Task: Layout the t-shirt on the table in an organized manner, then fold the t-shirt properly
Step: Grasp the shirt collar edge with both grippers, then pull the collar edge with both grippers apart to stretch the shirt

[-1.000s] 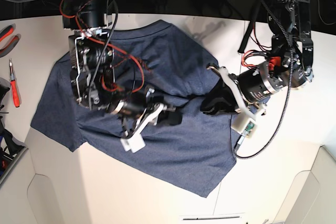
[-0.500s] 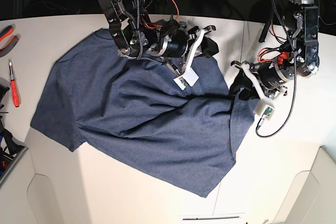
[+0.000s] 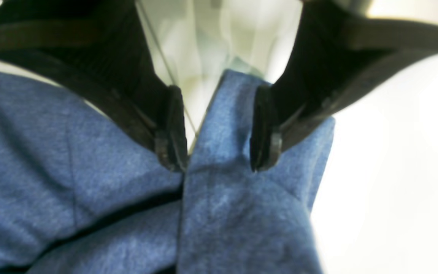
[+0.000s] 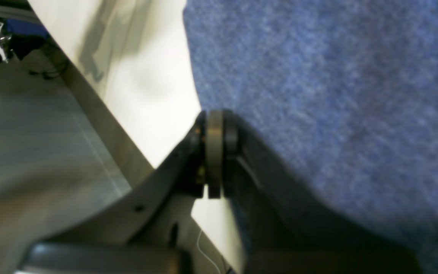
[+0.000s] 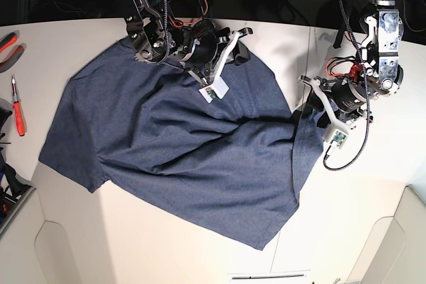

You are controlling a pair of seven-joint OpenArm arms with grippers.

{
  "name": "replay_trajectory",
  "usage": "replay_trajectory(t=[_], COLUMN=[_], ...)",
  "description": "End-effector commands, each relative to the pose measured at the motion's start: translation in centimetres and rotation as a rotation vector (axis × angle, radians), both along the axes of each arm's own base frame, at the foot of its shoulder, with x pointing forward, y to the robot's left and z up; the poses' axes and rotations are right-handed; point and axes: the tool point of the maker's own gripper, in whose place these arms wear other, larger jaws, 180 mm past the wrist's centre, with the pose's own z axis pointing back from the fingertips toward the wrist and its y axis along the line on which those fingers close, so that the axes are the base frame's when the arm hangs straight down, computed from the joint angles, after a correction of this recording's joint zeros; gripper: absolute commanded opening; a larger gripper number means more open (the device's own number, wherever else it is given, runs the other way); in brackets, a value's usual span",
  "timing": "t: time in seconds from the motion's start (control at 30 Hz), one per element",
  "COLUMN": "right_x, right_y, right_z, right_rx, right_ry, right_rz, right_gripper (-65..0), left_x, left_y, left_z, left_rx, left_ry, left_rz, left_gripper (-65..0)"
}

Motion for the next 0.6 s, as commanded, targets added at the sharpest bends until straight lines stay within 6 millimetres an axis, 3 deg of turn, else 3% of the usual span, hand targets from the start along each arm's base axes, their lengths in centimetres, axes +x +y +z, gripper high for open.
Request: replay_trajectory(t=[0.0,0.17,0.33,0.4,0.47,0.57], right_x=[-0.9,-1.3,-1.8,-2.1,-2.2,-2.5], right_y=[-0.8,-2.6,-4.3,-4.9,-5.5,-6.6], right_z=[-0.8,-1.6,-2.4,-2.7,-2.9,-3.3], right_rx=[-0.055,-0.094,-0.138,-0.156,-0.17,-0.198], right_ry=[0.021,0.03,0.048,0.059,0.064,0.074], right_rz=[0.032,0.04,0.057,0.065,0.07,0.08], right_gripper=[-65.0,-65.0,-65.0,-65.0,-65.0,-65.0], left_x=[0.7,-0.5,-0.1,-0.1,-0.3,-0.6], left_y=[0.2,-0.3,1.0,1.9,2.8,4.5], left_z=[0.5,-2.5,-2.8,-2.9,-2.9,-2.6], left_rx=[0.001,0.029,0.09,0.123,0.147,0.203], left_ry=[-0.028,0.037,0.03,0.036,0.048,0.081], left_rz=[0.004,0.004,0.073,0.083,0.085,0.087], left_gripper=[-34.5,-34.5,-36.2,-46.4,-62.5,-65.0])
